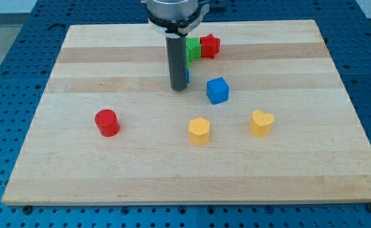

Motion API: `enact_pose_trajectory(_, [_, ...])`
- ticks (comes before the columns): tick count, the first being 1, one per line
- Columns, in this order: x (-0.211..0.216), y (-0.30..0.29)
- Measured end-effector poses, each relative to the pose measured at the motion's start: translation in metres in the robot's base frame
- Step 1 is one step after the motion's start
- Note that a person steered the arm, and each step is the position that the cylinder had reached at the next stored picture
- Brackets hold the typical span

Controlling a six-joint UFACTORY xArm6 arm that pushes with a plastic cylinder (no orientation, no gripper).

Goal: Move the blue cube below the blue triangle

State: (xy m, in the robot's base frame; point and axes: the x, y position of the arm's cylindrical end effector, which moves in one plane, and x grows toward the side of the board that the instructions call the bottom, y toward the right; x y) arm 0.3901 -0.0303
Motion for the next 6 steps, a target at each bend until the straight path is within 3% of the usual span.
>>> enact_pose_trajectory(2, [-0.004,-0.005])
enact_pose_trajectory(4, [0.001,0.025])
enact_pose_trajectory(6, [0.064,0.049])
